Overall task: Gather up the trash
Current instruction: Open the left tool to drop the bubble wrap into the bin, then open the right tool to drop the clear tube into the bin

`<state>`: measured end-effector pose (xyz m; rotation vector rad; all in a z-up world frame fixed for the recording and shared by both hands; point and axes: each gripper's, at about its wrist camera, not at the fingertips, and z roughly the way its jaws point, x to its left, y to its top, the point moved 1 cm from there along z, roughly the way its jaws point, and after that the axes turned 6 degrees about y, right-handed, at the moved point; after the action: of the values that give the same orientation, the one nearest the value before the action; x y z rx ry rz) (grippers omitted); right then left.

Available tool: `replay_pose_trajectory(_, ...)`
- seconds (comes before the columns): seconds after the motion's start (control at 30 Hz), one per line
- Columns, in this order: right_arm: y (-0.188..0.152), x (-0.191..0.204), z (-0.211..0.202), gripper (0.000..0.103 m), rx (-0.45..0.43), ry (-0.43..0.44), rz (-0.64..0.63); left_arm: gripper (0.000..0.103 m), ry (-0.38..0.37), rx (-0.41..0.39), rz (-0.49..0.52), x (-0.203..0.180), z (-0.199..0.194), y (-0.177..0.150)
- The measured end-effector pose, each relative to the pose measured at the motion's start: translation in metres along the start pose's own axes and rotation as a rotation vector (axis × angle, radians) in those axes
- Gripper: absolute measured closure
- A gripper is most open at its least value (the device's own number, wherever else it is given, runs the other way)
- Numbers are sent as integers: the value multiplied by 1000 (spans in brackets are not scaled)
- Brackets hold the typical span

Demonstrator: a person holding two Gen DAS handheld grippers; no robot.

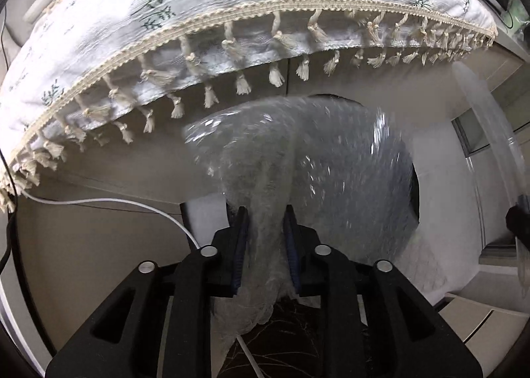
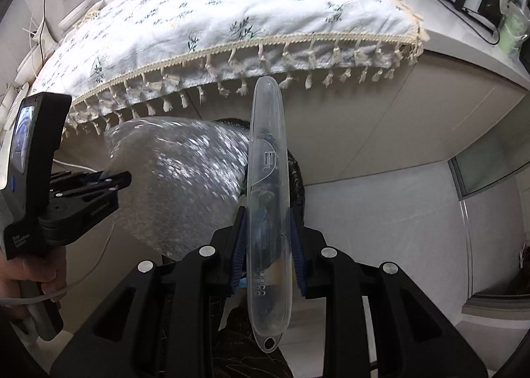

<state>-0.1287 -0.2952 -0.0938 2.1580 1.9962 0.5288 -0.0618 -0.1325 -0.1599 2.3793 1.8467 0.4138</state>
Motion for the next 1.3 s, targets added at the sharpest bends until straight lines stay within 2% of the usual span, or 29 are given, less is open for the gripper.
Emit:
replay_pose_trajectory(0.07, 1, 2, 3, 79, 11, 4, -4, 73, -16, -1, 2, -2, 2, -1)
replay_pose_trajectory(0.13, 2, 3, 6, 79, 17, 5, -6, 62, -23, -6, 3, -4, 3, -2)
replay_pose_trajectory(0.27, 5, 7, 12, 79, 35, 7, -9, 49, -45, -15, -7, -4, 5, -2)
replay_pose_trajectory(0.37, 8, 11, 16, 79, 44, 10, -13, 37, -58, -31, -19, 0, 5, 6)
replay_pose_trajectory(0.43, 10, 12, 19, 79, 53, 13, -16, 25, -63, -42, -28, 5, 1, 12)
replay_pose_trajectory(0.6, 11, 18, 29, 79, 82, 22, -25, 8, -78, -76, -64, 21, -8, 15)
replay_pose_trajectory(0.73, 12, 26, 40, 79, 111, 27, -40, 6, -100, -101, -84, 34, -16, 18)
replay_pose_trajectory(0.93, 15, 40, 57, 79, 152, 35, -70, 6, -94, -103, -111, 54, -23, 16)
replay_pose_trajectory(1.1, 22, 55, 63, 79, 144, 29, -90, 6, -77, -102, -152, 69, -21, 9)
replay_pose_trajectory(1.17, 27, 59, 61, 75, 132, 28, -100, 6, -74, -105, -169, 76, -22, 6)
replay_pose_trajectory(1.3, 40, 63, 51, 56, 86, 12, -116, 6, -69, -113, -194, 89, -26, 6)
